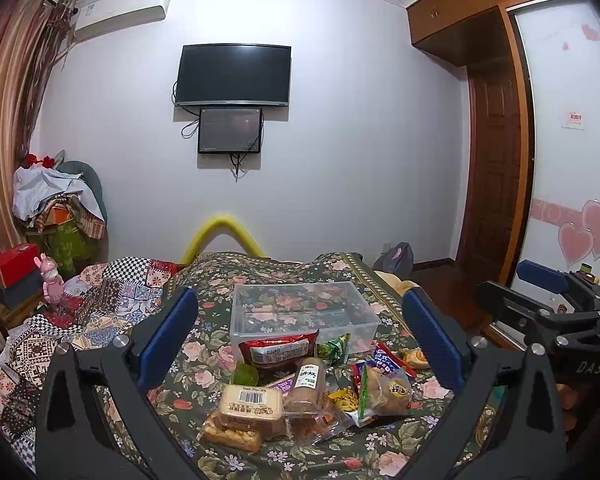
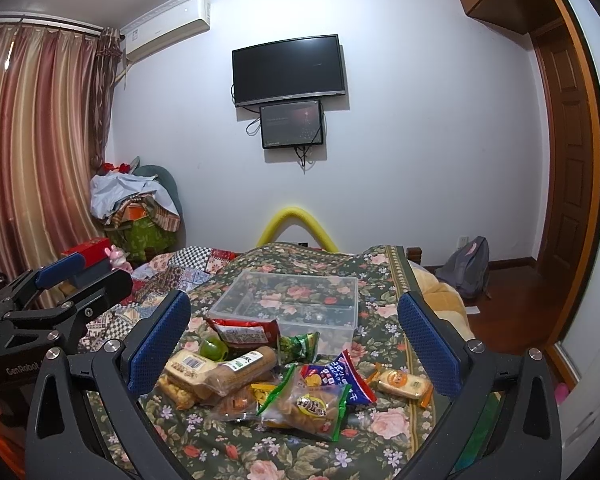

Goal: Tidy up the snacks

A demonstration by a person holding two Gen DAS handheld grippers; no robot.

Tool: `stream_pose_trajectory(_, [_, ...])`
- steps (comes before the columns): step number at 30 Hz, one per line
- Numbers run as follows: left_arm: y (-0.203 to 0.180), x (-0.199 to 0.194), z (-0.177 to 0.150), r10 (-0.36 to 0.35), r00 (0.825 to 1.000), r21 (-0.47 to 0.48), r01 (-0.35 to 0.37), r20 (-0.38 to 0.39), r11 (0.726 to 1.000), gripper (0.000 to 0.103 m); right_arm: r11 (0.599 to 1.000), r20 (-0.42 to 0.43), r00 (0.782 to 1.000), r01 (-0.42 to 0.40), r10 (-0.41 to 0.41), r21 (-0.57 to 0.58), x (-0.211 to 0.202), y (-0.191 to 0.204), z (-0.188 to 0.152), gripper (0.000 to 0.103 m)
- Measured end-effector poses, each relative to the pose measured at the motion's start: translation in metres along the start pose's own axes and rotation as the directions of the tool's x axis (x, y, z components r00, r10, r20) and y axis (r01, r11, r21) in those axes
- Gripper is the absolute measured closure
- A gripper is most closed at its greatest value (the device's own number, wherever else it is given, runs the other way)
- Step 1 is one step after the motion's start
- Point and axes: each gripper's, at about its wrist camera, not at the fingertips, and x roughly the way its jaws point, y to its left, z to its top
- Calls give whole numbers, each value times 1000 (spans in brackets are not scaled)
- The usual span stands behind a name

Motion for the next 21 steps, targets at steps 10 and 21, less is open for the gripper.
stream_pose_trajectory(10, [6, 13, -7, 10, 1000, 2, -10, -27, 1000, 0, 1000, -25, 1000, -13, 13, -4, 8, -1, -6, 0])
stream_pose_trajectory(21, [18, 55, -41, 26, 986, 49, -18, -165, 999, 2, 999, -189, 982, -5, 11, 33, 48, -26, -40, 0])
